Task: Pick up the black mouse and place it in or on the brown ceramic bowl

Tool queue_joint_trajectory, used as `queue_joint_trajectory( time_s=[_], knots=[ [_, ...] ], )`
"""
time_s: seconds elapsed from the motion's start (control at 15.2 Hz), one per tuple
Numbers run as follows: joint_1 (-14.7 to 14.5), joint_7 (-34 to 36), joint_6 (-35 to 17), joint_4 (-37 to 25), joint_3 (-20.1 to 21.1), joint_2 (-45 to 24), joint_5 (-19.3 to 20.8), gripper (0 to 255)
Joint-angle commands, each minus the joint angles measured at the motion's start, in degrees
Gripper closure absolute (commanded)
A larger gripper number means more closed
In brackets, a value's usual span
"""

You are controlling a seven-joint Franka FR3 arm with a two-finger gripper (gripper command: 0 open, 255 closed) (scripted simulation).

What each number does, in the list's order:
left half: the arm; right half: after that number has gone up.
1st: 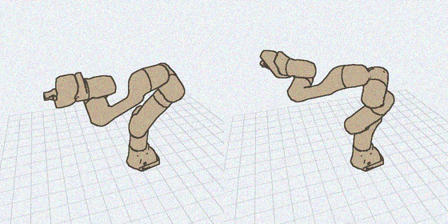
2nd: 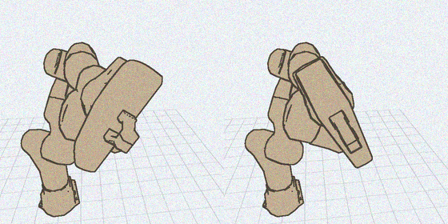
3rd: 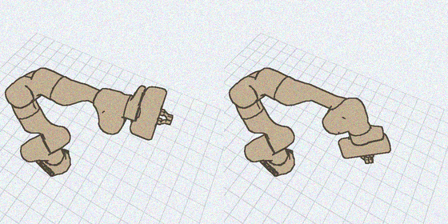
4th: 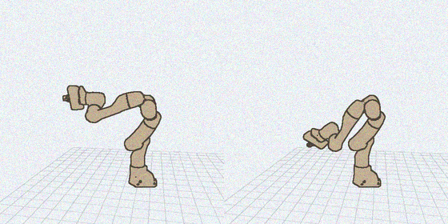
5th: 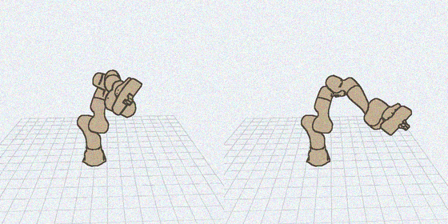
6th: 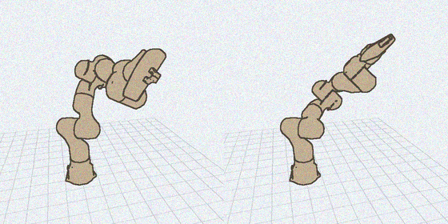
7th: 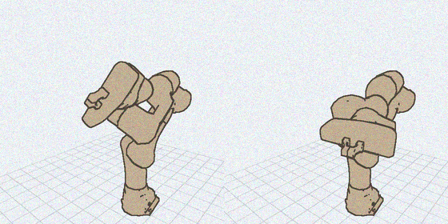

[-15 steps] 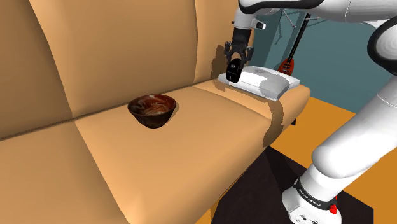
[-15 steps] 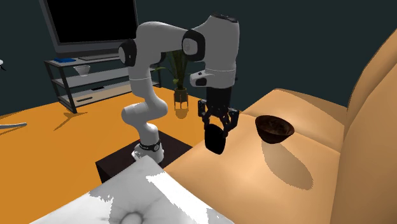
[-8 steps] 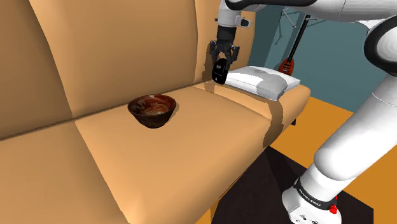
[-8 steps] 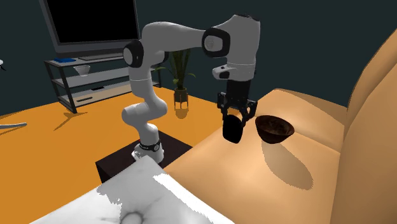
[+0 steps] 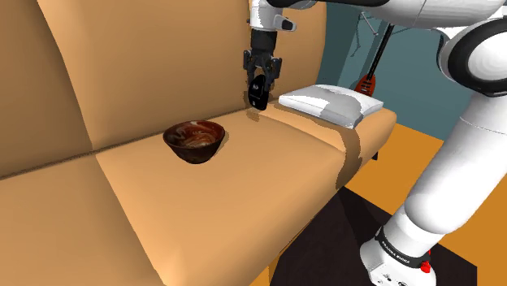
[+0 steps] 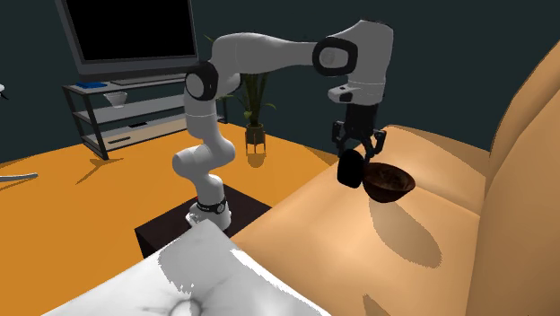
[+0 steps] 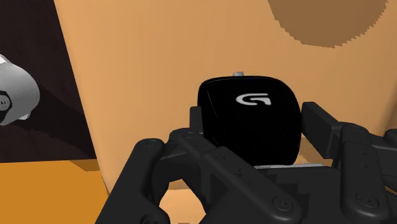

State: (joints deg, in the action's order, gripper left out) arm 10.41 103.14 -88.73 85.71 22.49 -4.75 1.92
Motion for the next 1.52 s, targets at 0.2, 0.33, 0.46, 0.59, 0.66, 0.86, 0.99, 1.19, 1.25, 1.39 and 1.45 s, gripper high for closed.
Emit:
queue_joint_trajectory(
  time_s=[0.2, 0.33, 0.46, 0.59, 0.66, 0.86, 0.99, 1.19, 1.25, 1.39, 1.45],
  knots=[
    [-5.19, 7.84, 2.39, -8.73, 3.15, -7.08, 3.09, 255],
    [-7.68, 10.77, 3.83, -13.14, 4.15, -10.44, 4.69, 255],
    [-10.61, 13.56, 5.65, -18.35, 4.87, -14.23, 6.5, 255],
    [-14.04, 16.14, 7.98, -24.67, 5.34, -18.6, 8.56, 255],
    [-16.04, 17.31, 9.43, -28.45, 5.41, -21.07, 9.69, 255],
    [-26.31, 19.82, 18.66, -51.04, 4.28, -34.25, 15.11, 255],
    [-23.75, 20.36, 14.09, -42.47, 4.69, -30.51, 13.47, 255],
    [-21.46, 20.73, 9.54, -34.8, 5.27, -27.59, 12.33, 255],
    [-20.9, 20.8, 8.25, -32.77, 5.38, -26.89, 12.04, 255],
    [-19.95, 20.91, 5.87, -29.17, 5.55, -25.71, 11.55, 255],
    [-19.54, 20.95, 4.76, -27.54, 5.61, -25.22, 11.35, 255]
  ],
)
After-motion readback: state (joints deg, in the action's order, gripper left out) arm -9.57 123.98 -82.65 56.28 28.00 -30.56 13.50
